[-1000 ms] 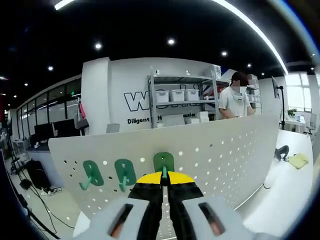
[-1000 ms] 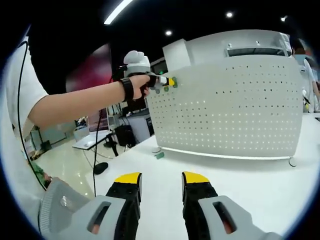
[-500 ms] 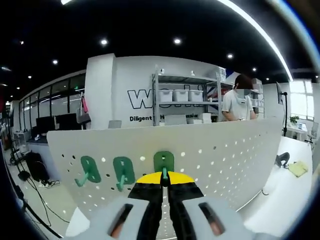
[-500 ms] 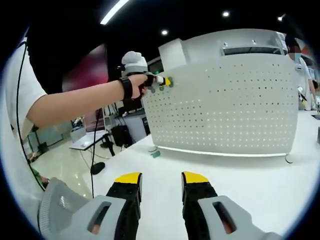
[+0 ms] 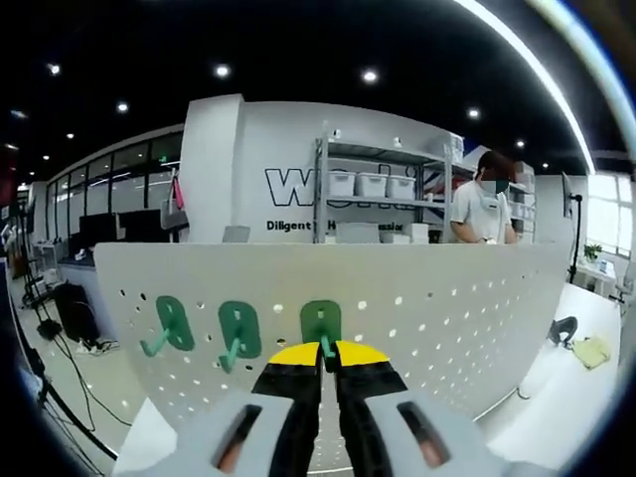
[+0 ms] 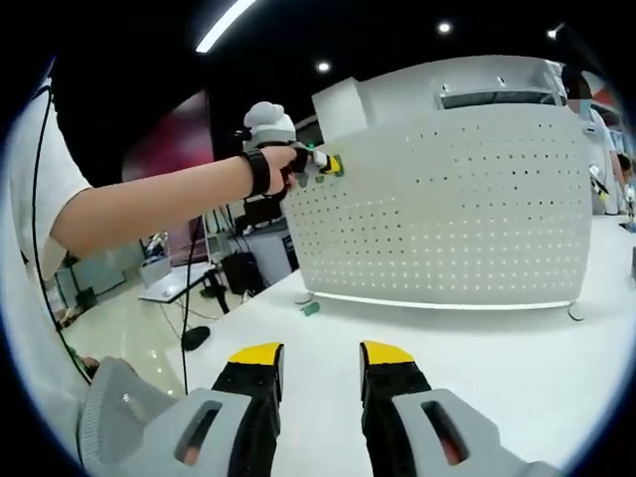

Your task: Insert the hook assembly into the mounting plate slot until the hook locks in place.

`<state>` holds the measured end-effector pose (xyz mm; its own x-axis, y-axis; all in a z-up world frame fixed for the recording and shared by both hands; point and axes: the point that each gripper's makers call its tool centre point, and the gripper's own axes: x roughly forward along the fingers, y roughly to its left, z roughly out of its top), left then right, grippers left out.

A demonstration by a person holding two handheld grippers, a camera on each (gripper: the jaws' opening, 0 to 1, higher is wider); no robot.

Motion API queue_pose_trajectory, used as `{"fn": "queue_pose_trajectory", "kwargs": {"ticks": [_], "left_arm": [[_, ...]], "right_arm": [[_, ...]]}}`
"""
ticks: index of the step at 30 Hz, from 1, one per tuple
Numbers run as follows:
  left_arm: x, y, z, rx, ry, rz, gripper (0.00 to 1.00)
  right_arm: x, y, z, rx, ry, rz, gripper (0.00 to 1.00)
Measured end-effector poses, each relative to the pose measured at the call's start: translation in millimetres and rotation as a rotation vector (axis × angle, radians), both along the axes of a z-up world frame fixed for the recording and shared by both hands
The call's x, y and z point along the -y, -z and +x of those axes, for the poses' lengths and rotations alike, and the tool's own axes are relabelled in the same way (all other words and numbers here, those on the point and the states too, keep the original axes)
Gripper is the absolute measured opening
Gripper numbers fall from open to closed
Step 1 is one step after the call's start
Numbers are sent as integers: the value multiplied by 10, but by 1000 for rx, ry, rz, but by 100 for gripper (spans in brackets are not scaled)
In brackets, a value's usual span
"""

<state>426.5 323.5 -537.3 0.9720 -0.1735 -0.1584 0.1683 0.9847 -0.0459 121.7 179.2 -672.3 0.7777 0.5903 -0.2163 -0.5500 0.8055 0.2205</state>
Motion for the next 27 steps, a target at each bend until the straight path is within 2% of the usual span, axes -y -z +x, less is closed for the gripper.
{"fn": "queue_pose_trajectory", "kwargs": {"ticks": [11,14,21,27], "left_arm": [[20,23,-27,1,44,77,5],[7,51,-63,-4,55,58,5],[16,85,-188,1,93,78,8],[-21,162,-298,-1,101,61,9]], "right_arm": [[-27,-10,7,1,-12,2,30],[-55,-38,-6,15,-21,-2,28],[-112,-56,-15,10,-33,1,29],[-156,-40,-61,8,-38,-5,29]]}}
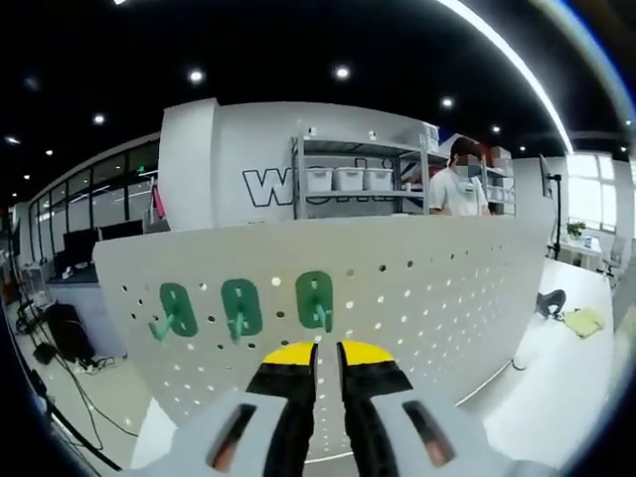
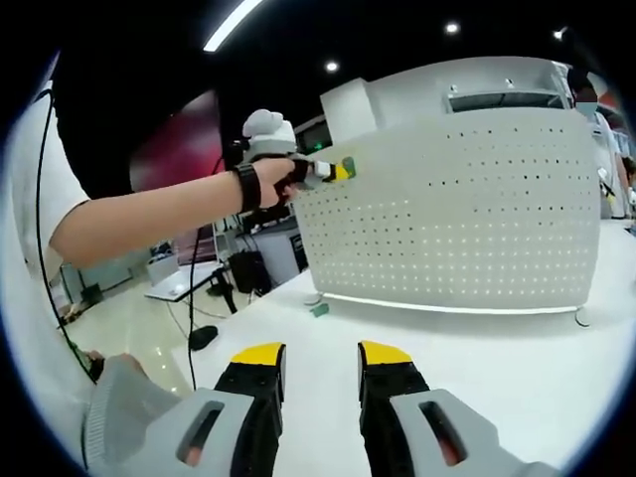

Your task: Insert the hook assembly into the mounting plate slot until the hook locks in place.

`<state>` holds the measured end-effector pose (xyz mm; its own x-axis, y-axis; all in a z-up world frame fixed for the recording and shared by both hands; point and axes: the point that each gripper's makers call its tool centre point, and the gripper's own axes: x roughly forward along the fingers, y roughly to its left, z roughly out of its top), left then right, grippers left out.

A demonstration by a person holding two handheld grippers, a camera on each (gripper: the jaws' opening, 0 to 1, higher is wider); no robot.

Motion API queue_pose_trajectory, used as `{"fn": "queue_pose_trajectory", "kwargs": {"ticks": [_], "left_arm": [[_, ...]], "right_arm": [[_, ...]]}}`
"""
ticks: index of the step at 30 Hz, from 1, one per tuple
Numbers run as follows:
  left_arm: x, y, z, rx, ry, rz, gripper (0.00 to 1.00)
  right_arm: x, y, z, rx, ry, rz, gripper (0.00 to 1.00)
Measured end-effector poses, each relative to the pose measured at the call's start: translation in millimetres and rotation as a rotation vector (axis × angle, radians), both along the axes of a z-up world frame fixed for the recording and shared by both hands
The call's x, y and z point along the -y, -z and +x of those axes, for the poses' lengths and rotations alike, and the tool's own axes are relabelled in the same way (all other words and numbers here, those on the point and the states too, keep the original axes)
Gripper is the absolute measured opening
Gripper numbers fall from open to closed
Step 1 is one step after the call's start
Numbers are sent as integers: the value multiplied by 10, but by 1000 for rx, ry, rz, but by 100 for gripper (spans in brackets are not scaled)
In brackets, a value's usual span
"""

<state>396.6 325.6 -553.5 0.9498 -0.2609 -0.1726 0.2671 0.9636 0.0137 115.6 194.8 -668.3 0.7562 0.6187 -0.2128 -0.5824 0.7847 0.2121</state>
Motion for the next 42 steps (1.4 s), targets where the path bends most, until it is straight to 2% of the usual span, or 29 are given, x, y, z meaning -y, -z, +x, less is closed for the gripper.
{"fn": "queue_pose_trajectory", "kwargs": {"ticks": [5,7,11,20,28,42], "left_arm": [[-43,45,-114,-1,7,-1,10],[-4,51,-159,5,40,-21,10],[-22,96,-258,7,52,-13,11],[-194,199,-495,-12,50,-21,14],[-354,322,-697,-30,32,0,14],[-615,668,-913,-91,13,-2,15]], "right_arm": [[-48,27,-22,-7,-20,-5,29],[-64,21,-18,-5,-27,-11,29],[-100,-20,-8,5,-43,-11,29],[-208,-31,-14,15,-79,-8,29],[-299,-39,-70,19,-118,-17,29],[-366,-28,-113,16,-128,-13,28]]}}
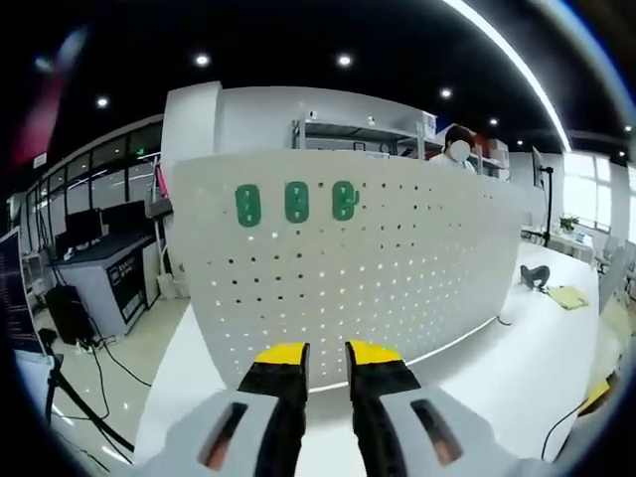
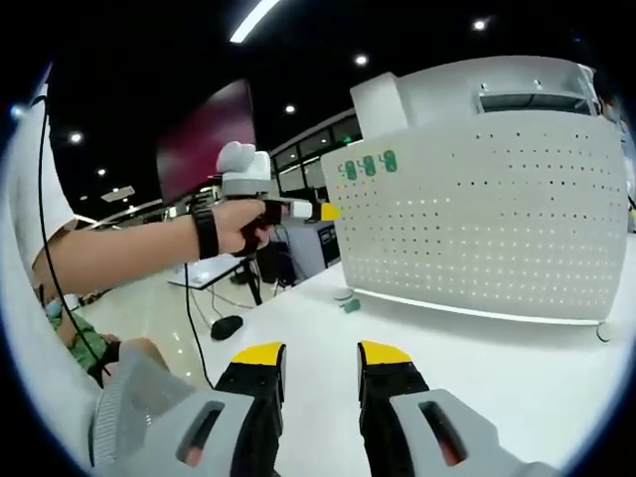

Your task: Insert the hook assembly into the mounting plate slot until the hook locks in place.

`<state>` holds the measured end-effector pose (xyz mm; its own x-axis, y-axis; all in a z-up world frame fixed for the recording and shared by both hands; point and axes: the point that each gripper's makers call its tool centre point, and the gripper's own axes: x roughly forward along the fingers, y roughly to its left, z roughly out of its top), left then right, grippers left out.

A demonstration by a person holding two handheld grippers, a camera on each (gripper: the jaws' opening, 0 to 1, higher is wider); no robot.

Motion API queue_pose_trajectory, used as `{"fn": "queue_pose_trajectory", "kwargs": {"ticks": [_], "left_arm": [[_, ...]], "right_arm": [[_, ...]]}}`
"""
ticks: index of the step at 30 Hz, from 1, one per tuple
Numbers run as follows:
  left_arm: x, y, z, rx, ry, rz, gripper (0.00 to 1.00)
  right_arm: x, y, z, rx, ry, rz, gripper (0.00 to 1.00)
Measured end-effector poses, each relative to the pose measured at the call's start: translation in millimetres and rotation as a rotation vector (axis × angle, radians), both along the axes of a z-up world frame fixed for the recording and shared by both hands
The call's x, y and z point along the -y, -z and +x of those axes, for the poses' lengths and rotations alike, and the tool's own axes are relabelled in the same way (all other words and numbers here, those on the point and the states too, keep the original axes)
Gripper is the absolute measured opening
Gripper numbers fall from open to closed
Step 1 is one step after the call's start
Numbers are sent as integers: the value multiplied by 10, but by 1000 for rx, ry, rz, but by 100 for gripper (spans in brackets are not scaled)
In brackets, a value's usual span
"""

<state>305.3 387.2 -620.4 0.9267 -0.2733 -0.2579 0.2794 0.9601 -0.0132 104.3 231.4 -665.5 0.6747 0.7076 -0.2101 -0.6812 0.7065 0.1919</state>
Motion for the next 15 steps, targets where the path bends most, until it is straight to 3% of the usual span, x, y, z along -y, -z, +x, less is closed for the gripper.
{"fn": "queue_pose_trajectory", "kwargs": {"ticks": [15], "left_arm": [[-125,403,-60,-70,11,-16,16]], "right_arm": [[-33,47,6,-12,28,-16,28]]}}
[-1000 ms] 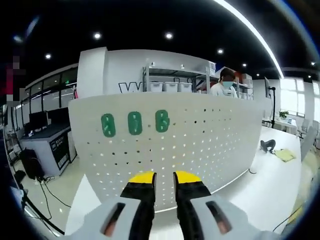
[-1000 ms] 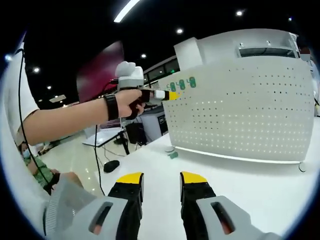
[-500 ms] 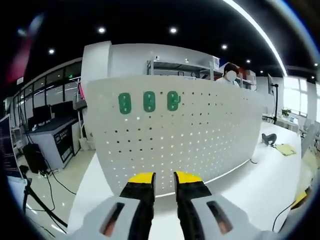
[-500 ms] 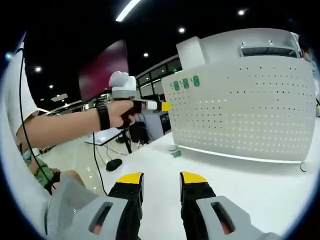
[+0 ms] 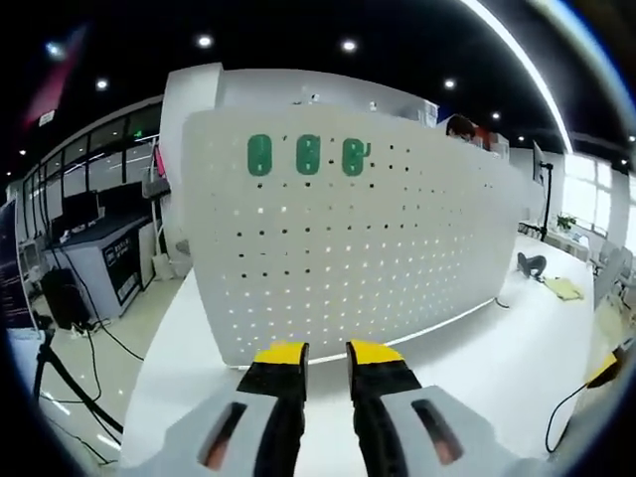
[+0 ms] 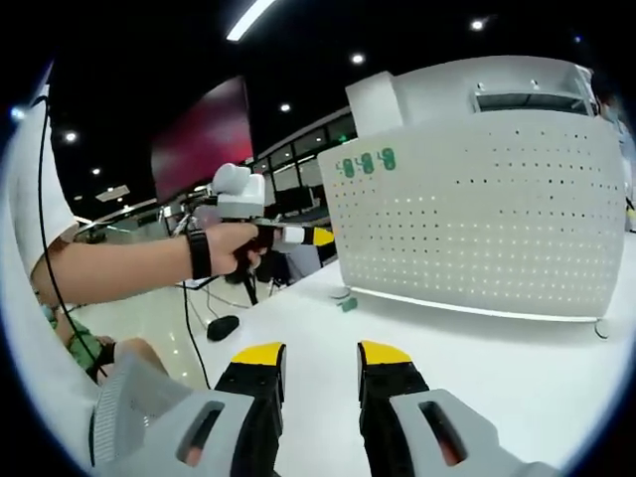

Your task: Insert the hook assembly into the mounting plate slot until the hook locks in place.

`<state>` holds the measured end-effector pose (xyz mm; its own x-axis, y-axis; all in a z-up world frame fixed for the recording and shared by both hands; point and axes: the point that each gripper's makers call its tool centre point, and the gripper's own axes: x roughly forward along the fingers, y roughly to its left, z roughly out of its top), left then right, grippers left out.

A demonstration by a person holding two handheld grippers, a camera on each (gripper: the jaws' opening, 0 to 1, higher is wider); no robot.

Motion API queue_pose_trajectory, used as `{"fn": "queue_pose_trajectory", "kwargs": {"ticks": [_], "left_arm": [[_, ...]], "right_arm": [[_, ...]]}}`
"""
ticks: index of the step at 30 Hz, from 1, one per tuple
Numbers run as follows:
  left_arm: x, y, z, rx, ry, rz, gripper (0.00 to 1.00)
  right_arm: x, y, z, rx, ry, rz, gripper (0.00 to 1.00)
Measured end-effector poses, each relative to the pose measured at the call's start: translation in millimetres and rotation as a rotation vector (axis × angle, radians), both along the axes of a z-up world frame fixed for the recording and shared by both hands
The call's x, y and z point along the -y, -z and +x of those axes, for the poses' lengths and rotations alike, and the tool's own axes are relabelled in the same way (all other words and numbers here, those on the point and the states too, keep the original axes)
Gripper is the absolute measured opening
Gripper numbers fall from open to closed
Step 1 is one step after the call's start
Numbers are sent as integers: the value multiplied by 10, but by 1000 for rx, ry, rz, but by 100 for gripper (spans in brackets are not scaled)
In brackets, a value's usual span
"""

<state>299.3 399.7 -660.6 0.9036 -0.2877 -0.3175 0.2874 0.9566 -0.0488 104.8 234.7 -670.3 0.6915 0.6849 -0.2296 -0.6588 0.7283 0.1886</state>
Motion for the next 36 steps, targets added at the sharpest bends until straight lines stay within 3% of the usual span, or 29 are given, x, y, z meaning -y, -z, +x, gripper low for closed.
{"fn": "queue_pose_trajectory", "kwargs": {"ticks": [26,36], "left_arm": [[-173,787,-101,-140,-13,-40,18],[-252,1016,-13,-179,-7,-29,16]], "right_arm": [[63,85,0,-33,55,-37,28],[33,165,19,-68,55,-60,28]]}}
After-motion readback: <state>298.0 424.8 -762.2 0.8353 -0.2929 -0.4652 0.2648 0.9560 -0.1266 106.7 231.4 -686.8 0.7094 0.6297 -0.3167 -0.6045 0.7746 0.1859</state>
